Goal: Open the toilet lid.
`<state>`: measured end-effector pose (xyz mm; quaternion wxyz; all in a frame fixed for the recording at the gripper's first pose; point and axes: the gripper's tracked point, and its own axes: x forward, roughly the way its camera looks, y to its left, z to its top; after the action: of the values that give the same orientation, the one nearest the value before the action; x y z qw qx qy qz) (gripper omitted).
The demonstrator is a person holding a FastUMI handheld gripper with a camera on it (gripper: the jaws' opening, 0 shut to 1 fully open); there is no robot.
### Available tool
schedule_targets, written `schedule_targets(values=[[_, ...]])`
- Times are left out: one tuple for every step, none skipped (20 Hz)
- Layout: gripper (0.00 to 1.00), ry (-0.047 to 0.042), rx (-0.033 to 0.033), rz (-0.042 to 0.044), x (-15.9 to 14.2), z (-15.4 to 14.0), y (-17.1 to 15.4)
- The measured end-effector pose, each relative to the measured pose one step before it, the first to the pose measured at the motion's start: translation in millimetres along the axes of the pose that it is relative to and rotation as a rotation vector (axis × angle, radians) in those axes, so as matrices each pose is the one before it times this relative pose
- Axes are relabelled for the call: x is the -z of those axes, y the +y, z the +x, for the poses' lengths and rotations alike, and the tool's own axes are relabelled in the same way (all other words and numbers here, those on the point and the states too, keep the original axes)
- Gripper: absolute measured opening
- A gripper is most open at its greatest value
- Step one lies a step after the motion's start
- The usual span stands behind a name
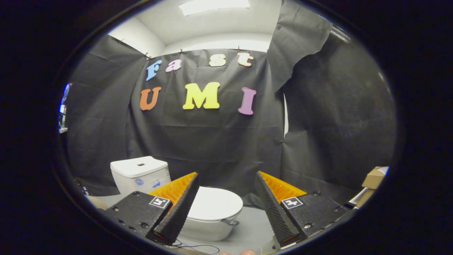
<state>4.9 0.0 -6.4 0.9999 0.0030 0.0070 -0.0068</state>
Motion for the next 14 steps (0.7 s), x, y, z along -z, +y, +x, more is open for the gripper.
schedule_targets(values=[[0.99, -0.00280, -0.00067, -0.00068, -0.70, 1.31, 0.04], [0.99, 0.00014, -0.00236, -0.00420, 1.17, 0.35, 1.85], [0.99, 0.00112, -0.00325, -0.00771, 1.09, 1.16, 1.09], [0.99, 0.00538, 0.00073, -0.00942, 2.63, 0.99, 1.39], [0.99, 0.00771, -0.00509, -0.00299, 1.53, -0.65, 0.60], [1.00, -0.00214, -0.00873, -0.00442, -1.19, -0.84, 2.82], [0.99, -0.00469, 0.00334, -0.00411, -2.21, 0.52, -1.16], [0.99, -0.00498, 0.00241, -0.00007, -0.92, 0.26, -2.59], [0.99, -0.00267, 0.00594, 0.00567, -0.88, 1.11, -1.99], [0.99, 0.00076, 0.00082, 0.00162, 0.82, 1.49, -0.34], [1.00, -0.00036, 0.00361, -0.00199, 0.39, 0.45, -0.90], [1.00, -0.00016, 0.00488, -0.00231, 1.14, 2.16, -2.57], [0.99, 0.00118, 0.00577, -0.00621, -0.24, 1.62, -1.12], [0.99, -0.00298, 0.00865, -0.00735, 0.39, 1.07, -2.30]])
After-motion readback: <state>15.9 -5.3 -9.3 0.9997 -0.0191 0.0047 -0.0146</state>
